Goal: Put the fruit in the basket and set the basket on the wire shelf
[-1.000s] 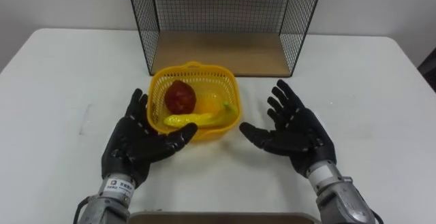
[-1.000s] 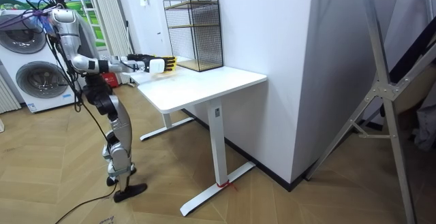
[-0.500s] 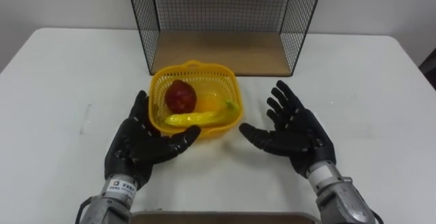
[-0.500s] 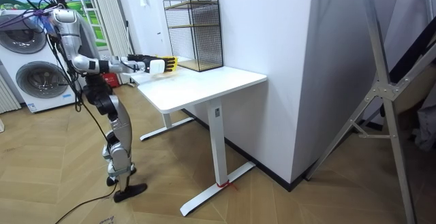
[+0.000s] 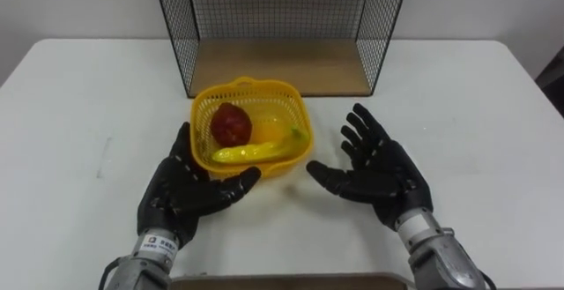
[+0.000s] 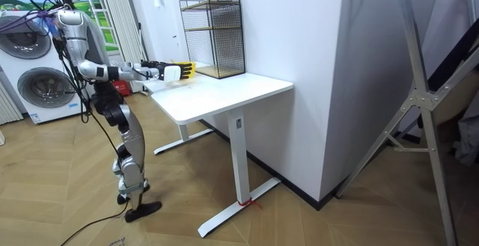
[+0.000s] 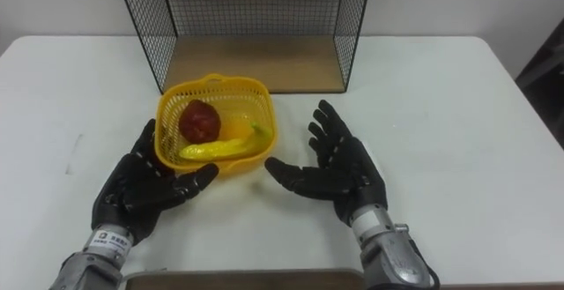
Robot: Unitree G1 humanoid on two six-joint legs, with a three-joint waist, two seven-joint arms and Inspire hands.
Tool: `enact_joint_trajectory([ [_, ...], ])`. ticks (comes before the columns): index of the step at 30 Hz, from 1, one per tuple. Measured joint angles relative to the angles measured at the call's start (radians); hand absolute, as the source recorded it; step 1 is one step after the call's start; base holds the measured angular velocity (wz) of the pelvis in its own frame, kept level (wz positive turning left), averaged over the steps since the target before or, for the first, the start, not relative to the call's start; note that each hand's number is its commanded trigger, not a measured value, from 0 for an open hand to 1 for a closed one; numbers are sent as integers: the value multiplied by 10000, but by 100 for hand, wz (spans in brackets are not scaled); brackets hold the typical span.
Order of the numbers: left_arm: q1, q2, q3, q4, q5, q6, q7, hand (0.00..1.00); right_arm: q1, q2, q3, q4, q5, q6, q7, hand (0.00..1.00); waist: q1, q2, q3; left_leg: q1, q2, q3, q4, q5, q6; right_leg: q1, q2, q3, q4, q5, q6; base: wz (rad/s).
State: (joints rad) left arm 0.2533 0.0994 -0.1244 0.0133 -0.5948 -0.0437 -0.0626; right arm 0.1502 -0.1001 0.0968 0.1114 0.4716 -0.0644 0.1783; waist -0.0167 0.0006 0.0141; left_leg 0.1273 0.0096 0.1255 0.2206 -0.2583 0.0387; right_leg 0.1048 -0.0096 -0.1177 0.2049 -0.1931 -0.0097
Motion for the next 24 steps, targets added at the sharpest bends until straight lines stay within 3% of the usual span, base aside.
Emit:
enact_joint_trajectory([
  [10, -316, -38, -408, 0, -3, 230, -91, 0, -785, 237, 371, -15, 851, 12, 0, 0, -31, 99, 19, -123, 5, 37, 21, 0, 1, -212, -20, 38, 155, 0, 0, -2],
  [24, -433, -93, -376, 4, 203, 253, -160, 0, -819, 230, 499, -8, 1173, 12, 94, 0, -1, 117, 41, -80, 15, 76, 42, 1, 1, -193, -17, 82, 160, -1, -1, -1],
])
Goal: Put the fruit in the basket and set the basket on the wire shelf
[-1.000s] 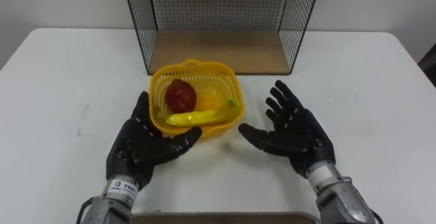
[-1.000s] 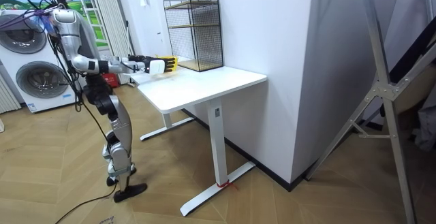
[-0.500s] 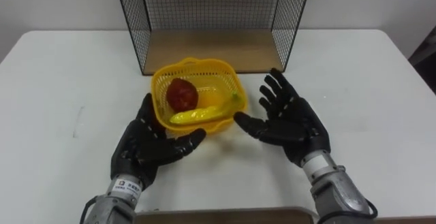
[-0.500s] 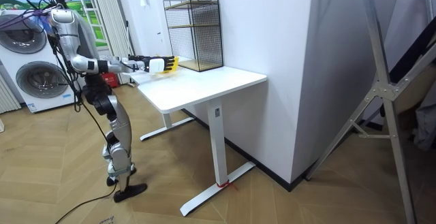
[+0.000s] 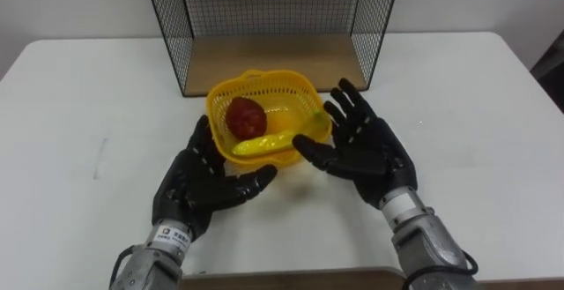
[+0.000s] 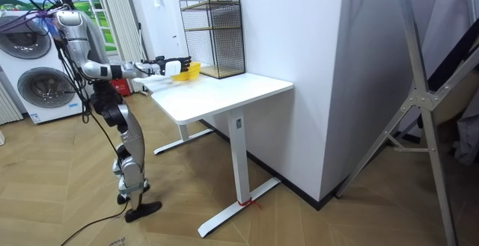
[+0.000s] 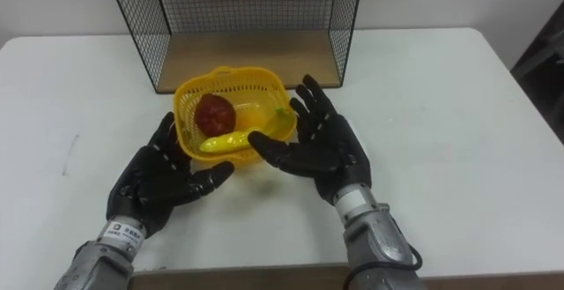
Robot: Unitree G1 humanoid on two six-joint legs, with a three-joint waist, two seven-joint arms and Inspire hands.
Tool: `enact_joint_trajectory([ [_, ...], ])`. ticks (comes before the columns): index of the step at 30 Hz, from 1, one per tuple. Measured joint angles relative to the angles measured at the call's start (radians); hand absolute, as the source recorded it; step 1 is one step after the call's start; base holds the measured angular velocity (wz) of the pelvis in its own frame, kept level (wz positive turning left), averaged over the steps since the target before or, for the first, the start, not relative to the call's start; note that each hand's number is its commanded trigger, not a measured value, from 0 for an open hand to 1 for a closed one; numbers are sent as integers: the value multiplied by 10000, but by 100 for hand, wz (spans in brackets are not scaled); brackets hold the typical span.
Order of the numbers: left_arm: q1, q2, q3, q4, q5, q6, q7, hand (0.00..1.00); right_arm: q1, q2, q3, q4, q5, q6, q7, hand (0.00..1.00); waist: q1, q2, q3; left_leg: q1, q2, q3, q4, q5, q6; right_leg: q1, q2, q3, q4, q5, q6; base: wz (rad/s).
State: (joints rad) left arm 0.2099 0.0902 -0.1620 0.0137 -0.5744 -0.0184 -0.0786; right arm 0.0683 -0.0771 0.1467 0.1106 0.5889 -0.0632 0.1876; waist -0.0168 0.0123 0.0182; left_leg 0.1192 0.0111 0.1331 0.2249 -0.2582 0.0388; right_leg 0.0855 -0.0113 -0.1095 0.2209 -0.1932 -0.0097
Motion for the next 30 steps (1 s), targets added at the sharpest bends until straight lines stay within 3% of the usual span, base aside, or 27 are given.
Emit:
enact_joint_trajectory([
  [30, -347, 1, 62, 322, 108, -44, -1, 0, 1, -16, 192, 236, -158, -134, 450, 0, -32, -151, 69, -73, 7, -23, 98, -3, 2, -43, 0, -35, 101, 0, -1, 0],
])
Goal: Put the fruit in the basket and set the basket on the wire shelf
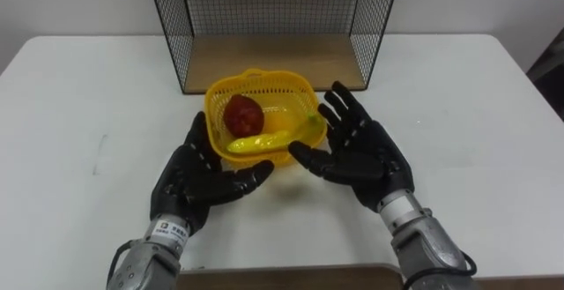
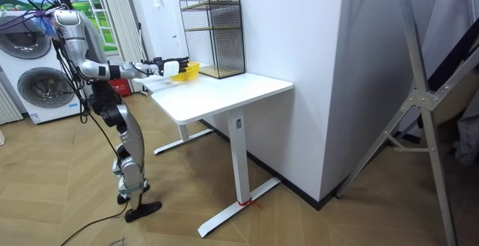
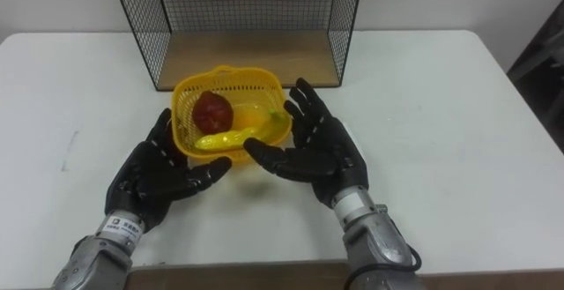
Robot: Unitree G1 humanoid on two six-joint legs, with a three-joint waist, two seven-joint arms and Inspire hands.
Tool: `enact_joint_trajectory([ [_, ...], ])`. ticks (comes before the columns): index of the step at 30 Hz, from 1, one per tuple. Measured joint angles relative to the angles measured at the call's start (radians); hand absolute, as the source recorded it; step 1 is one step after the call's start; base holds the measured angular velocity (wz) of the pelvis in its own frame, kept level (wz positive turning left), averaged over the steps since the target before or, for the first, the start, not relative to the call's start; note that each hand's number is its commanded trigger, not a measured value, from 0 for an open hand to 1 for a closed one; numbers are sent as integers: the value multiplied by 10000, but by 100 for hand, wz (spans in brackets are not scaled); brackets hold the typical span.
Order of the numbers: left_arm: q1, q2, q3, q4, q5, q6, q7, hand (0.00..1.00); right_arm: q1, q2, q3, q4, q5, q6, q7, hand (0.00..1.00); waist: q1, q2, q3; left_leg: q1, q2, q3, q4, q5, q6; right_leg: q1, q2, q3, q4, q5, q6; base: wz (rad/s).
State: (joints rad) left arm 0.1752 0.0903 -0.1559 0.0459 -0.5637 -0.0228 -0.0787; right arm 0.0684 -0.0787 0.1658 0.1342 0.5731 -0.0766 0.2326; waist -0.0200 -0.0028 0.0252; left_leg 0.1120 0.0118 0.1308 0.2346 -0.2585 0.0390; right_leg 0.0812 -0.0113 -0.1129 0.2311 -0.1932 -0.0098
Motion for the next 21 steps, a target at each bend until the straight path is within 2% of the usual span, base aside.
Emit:
enact_joint_trajectory([
  [8, -142, -6, -6, 0, 77, -59, 0, 0, 4, -2, 0, 0, 3, 0, 11, 0, -16, 13, -10, 27, -1, 7, -1, 0, 0, 6, 0, 13, 0, 0, 0, 0],
  [16, -144, -10, -57, -1, 70, -179, 1, 0, 3, 0, 1, 8, 106, -8, 4, 0, -96, 59, -79, 40, -4, 5, 6, 1, 1, 20, -11, 42, -6, 0, 0, 0],
  [21, -148, -21, -73, -1, 64, -299, 1, 0, 3, 0, 51, 8, 137, -135, 0, 0, -141, 57, -89, 49, -4, 6, 12, 2, 2, 34, -12, 59, -9, 2, -1, 0],
])
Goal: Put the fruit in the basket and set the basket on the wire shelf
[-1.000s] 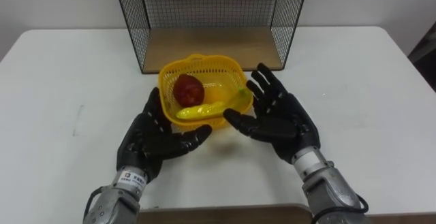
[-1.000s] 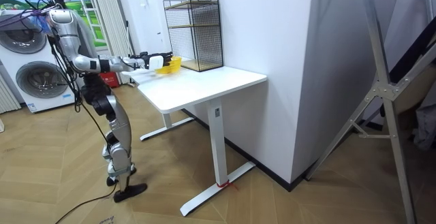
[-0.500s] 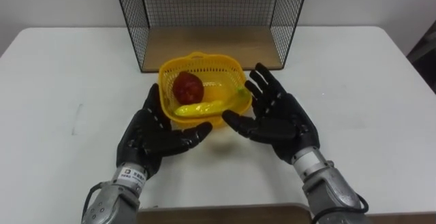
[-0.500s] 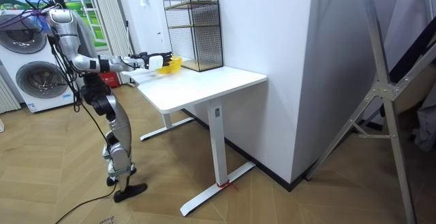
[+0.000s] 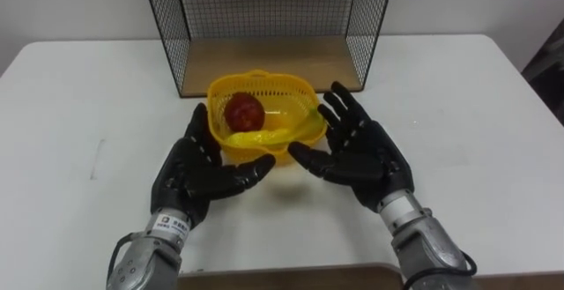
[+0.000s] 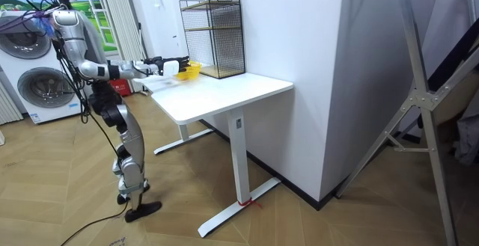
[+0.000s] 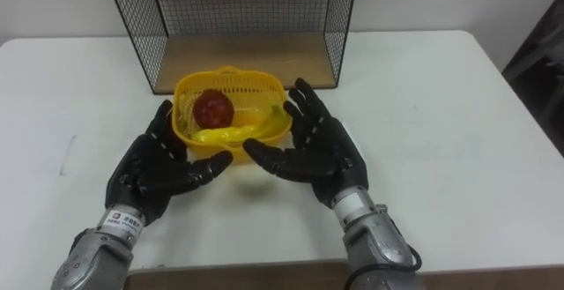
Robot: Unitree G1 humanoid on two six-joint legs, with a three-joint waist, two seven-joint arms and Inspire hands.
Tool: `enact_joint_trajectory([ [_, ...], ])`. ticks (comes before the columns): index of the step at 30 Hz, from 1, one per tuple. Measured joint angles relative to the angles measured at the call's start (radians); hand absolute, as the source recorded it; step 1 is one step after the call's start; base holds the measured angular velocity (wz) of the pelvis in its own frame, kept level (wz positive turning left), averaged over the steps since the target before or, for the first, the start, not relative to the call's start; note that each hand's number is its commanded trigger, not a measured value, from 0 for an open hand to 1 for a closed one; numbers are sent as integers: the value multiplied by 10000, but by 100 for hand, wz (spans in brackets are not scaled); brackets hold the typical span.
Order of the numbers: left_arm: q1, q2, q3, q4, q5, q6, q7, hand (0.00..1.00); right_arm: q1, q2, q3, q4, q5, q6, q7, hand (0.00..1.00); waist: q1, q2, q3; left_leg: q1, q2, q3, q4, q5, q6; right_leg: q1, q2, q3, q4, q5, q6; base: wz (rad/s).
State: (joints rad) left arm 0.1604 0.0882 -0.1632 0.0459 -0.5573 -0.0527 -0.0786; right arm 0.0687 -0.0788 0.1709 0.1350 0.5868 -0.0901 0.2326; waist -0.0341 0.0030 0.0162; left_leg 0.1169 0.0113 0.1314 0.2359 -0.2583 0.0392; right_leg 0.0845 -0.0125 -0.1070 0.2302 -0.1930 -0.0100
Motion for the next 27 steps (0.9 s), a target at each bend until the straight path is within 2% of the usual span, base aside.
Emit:
enact_joint_trajectory([
  [11, -360, -22, 4, -6, 1, -52, 0, 0, -43, 8, 23, -3, 45, -204, -154, 0, -149, 24, -4, -25, 2, -6, -10, 0, 0, -3, 10, -9, -11, 3, -5, 0],
  [15, -539, -59, -4, -9, 0, -236, 1, 0, -47, 10, 25, -3, 45, -261, -253, 0, -152, 25, -5, -24, -2, -2, -16, 0, 0, 7, 10, 9, -69, 4, -5, 0],
  [19, -555, -59, -24, -177, -8, -397, 0, 0, -134, 13, 30, -7, 48, -262, -330, 0, -155, 24, -5, -13, -4, -2, -25, 1, 0, 8, 10, 28, -87, 4, -5, 0],
  [27, -557, -57, -56, -334, -9, -449, 0, 0, -373, 13, 29, -6, 58, -316, -498, 0, -160, 10, 2, 14, -4, -2, -54, 1, 0, 9, 17, 68, -98, 3, -5, 0],
])
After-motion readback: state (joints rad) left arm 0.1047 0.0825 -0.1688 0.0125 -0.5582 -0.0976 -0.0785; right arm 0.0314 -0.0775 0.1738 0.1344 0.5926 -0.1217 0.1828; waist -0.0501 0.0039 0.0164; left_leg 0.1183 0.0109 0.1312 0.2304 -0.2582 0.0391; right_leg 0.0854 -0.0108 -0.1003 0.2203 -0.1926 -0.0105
